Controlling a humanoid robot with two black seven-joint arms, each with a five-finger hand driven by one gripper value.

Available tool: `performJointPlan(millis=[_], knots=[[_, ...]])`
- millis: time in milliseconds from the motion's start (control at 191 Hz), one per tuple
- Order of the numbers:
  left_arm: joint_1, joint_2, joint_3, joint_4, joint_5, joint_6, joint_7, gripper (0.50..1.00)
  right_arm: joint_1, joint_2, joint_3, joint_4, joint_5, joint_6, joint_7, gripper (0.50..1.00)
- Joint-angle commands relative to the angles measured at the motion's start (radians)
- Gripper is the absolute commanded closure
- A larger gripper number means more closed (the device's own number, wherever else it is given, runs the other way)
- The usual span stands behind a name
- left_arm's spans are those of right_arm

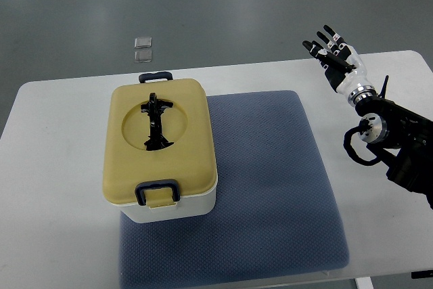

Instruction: Open white storage box with right hand

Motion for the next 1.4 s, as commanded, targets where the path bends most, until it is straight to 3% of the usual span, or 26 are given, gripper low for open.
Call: performJointPlan(millis=[0,523,733,1015,1397], knots=[[0.000,0.000,0.000,-0.001,0.000,0.000,0.000,0.500,0.000,0.000,0.000,0.000,0.000,0.000,-0.001,0.570],[0.000,0.000,0.000,-0.001,0.000,0.000,0.000,0.500,0.072,-0.046,-0.044,0.012,-0.043,0.014,-0.001,0.570],[0.000,0.000,0.000,-0.001,0.000,0.000,0.000,0.500,0.181,-0.124,-0.155,0.068,-0.236,0.020,0.002,0.570],[0.000,0.000,0.000,-0.001,0.000,-0.002,0.000,0.500,0.350,-0.227,-0.245,0.198,-0.569,0.098,0.002,0.570],[0.000,0.000,0.000,-0.001,0.000,0.000,0.000,0.500,0.540,-0.156,-0.247,0.336,-1.143,0.179,0.002,0.572]])
